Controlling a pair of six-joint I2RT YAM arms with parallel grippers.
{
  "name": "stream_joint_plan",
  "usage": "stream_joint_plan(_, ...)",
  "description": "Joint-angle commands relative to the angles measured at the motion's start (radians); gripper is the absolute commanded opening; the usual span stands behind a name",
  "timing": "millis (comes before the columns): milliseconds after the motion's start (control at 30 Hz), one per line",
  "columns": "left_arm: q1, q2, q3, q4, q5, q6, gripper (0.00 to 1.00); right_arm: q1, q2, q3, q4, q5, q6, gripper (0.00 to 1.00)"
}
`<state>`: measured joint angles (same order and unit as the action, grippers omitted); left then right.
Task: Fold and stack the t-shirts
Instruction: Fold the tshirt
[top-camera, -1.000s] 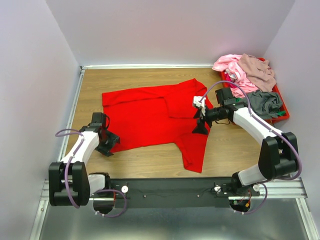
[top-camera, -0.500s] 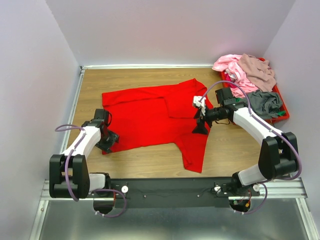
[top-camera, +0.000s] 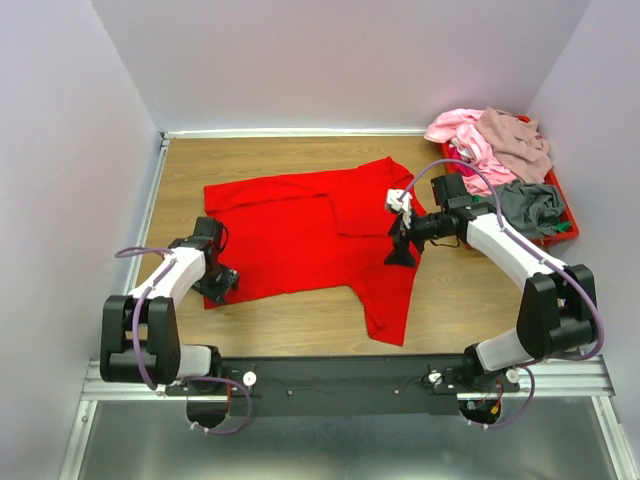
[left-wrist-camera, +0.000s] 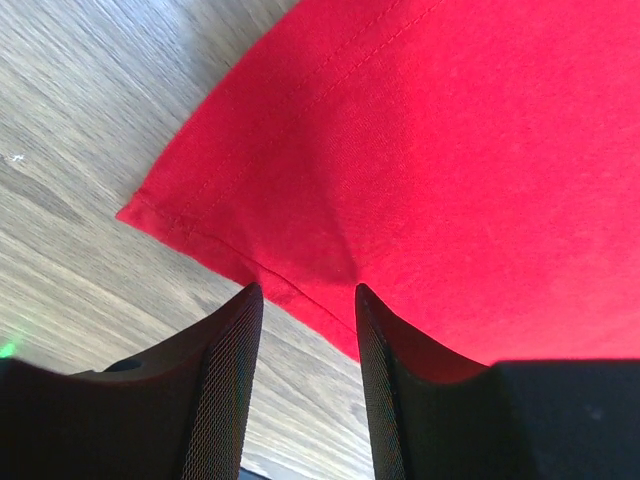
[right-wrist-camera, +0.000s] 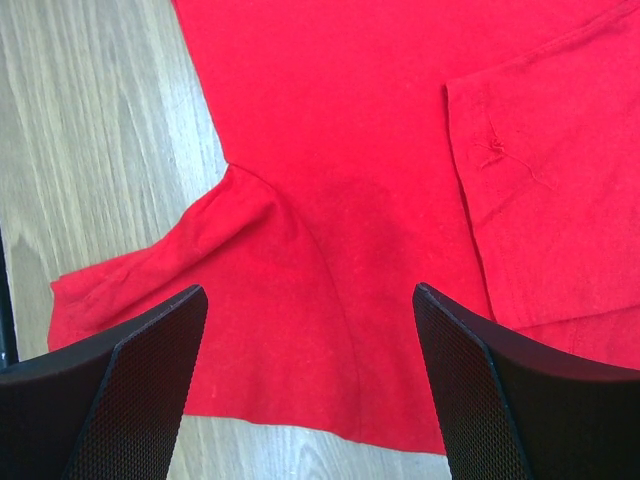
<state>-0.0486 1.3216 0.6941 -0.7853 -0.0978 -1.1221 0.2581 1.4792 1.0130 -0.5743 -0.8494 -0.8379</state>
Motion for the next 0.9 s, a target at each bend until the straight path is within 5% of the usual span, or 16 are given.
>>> stream_joint_plan(0, -0.019, 0.050, 0.030, -0.026, -0.051, -0.012, 0.50, -0.003, 0.004, 0.029, -0.010, 0.026, 0.013, 0.90)
stream_joint_plan(267, -0.040, 0.085, 0.027, 0.012, -0.037, -0.016, 0.50, -0.003, 0.009, 0.033, -0.012, 0.046, 0.022, 0.90)
stream_joint_plan(400, -0.042, 0.102, 0.008, 0.044, -0.028, -0.010, 0.17, -0.003, 0.007, 0.033, -0.012, 0.052, 0.028, 0.90)
stream_joint_plan(633, -0.040, 0.070, 0.103, 0.011, -0.101, 0.027, 0.16, -0.002, 0.003, 0.030, -0.047, 0.085, 0.004, 0.90)
stream_joint_plan(867, -0.040, 0.070, 0.147, 0.004, -0.112, 0.064, 0.15, -0.003, -0.011, -0.002, -0.456, 0.087, -0.542, 0.91)
